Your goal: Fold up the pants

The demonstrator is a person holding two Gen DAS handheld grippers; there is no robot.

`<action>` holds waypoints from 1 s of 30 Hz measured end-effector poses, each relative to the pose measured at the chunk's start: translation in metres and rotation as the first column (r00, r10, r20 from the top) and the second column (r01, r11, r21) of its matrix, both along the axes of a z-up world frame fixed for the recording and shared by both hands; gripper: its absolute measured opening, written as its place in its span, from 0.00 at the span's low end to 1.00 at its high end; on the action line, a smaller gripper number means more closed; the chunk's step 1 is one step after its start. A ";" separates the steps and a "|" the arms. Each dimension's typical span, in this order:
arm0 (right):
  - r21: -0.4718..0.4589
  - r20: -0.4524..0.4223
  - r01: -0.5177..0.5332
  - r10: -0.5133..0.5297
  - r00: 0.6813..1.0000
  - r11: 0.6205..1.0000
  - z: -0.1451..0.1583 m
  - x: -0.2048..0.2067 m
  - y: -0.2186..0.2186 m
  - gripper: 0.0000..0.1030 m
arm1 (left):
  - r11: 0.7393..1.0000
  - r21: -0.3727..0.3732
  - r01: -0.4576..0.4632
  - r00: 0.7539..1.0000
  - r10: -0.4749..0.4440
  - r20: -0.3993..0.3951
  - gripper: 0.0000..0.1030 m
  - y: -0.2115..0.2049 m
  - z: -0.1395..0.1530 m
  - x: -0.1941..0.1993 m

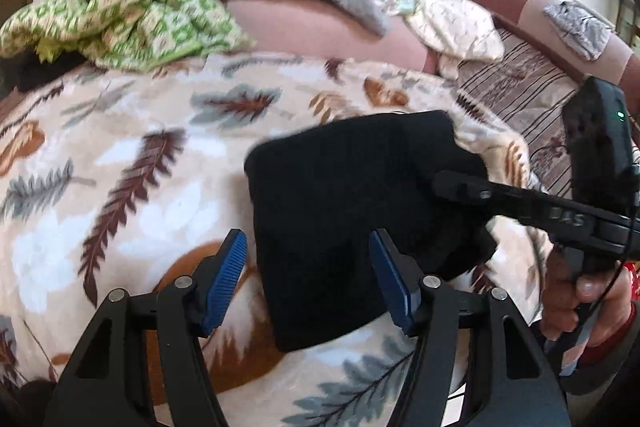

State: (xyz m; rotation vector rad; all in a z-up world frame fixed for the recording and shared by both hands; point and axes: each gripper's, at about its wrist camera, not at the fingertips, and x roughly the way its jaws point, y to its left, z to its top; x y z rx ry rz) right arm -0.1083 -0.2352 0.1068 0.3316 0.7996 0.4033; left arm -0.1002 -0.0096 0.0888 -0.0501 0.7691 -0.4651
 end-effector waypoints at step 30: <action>-0.226 -0.010 0.116 -0.121 0.993 0.967 -0.006 0.022 -0.032 0.36 | 0.990 0.134 0.045 0.998 -0.038 -0.051 0.66 -0.077 -0.020 0.053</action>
